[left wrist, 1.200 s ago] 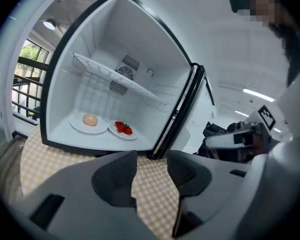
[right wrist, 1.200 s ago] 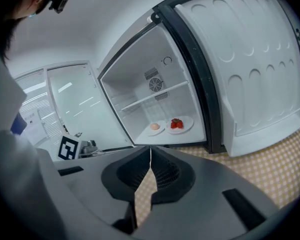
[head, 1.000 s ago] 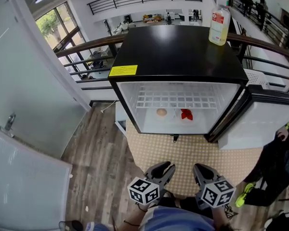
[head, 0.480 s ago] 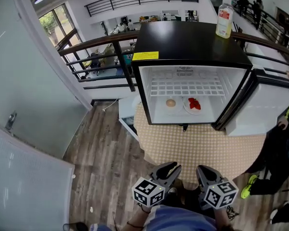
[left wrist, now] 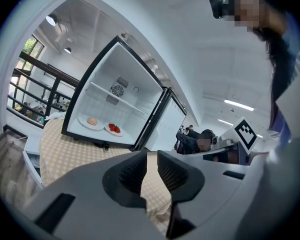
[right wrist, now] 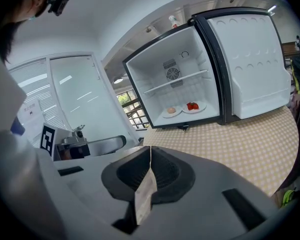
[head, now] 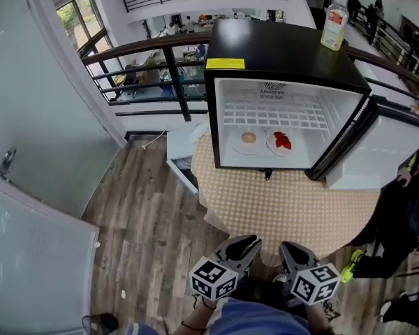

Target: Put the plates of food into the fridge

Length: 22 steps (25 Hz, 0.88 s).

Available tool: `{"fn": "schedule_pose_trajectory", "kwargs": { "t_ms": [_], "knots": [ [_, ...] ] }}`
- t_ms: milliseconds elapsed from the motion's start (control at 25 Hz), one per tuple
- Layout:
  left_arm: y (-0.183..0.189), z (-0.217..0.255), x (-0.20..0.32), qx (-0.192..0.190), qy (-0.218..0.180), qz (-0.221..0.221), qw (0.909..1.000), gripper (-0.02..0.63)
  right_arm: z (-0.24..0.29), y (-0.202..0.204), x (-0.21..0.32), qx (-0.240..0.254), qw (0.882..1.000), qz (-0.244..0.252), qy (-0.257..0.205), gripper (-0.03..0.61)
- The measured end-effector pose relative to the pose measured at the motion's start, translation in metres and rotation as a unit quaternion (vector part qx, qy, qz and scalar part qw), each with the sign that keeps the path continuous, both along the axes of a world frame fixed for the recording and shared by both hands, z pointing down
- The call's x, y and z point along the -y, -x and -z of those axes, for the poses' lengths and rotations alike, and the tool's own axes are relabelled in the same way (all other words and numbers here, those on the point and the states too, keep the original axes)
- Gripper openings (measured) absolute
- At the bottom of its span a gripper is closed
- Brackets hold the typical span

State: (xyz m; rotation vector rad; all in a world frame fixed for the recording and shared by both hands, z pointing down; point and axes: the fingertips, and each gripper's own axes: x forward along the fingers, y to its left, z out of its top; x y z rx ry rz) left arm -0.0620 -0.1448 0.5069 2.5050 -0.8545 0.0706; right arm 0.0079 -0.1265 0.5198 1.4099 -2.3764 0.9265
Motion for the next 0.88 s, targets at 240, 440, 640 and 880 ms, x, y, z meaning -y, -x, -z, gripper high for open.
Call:
{"fn": "schedule_pose_trajectory", "kwargs": {
  "t_ms": [240, 440, 640, 880],
  "knots": [
    [-0.007, 0.004, -0.02, -0.008, 0.007, 0.006, 0.9999, 0.075, -0.004, -0.002, -0.017, 0.004, 1.0, 0.023, -0.002, 0.02],
    [-0.026, 0.014, -0.039, -0.001, -0.006, 0.017, 0.9998, 0.075, -0.001, -0.026, -0.043, 0.011, 1.0, 0.026, -0.008, 0.02],
    [-0.055, 0.029, -0.075, 0.004, -0.019, 0.03, 0.9993, 0.075, 0.007, -0.06, -0.086, 0.016, 1.0, 0.023, -0.014, 0.02],
    [-0.085, 0.035, -0.138, 0.007, -0.026, 0.041, 0.9988, 0.075, 0.016, -0.092, -0.141, 0.023, 0.999, 0.034, -0.029, 0.02]
  ]
}}
